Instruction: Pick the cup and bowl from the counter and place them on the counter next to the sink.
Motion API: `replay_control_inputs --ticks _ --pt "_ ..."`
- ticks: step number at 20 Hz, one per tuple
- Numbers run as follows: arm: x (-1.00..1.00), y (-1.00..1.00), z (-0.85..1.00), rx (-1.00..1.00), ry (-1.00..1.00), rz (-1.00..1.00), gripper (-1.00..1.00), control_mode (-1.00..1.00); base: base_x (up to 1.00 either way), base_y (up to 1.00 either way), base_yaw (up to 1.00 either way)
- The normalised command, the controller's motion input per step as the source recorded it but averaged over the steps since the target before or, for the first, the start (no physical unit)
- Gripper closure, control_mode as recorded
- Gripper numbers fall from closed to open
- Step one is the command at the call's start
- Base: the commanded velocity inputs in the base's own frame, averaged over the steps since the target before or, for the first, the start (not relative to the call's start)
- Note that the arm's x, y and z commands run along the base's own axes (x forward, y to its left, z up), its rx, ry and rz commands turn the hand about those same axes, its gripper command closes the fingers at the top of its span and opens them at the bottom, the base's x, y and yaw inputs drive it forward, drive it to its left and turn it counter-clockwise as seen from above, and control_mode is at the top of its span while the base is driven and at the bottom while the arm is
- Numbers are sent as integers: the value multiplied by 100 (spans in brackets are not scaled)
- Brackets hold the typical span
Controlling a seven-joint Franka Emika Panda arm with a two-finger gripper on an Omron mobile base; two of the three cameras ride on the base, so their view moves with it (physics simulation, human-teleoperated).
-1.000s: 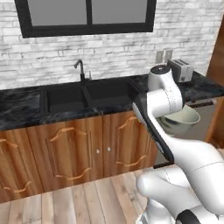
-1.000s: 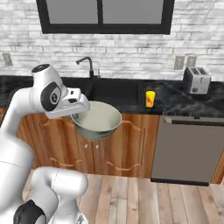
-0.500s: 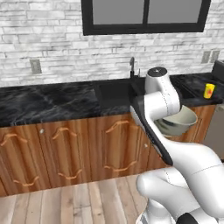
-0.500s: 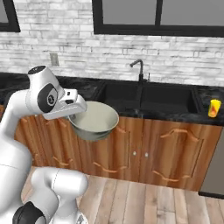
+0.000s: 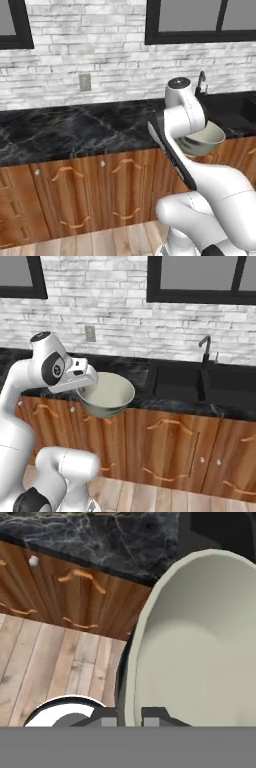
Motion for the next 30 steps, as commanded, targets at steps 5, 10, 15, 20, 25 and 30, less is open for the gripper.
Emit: replay_control_inputs --ticks 5,10,15,20,25,30 --pt "0 0 0 0 0 0 100 100 100 52 -2" --pt "0 0 0 0 0 0 100 100 100 -9 -2" --pt "0 0 0 0 0 0 100 100 43 -30 0" --pt "0 0 0 0 0 0 100 100 0 0 0" --pt "0 0 0 0 0 0 100 100 0 0 0" --pt "0 0 0 0 0 0 100 100 0 0 0"
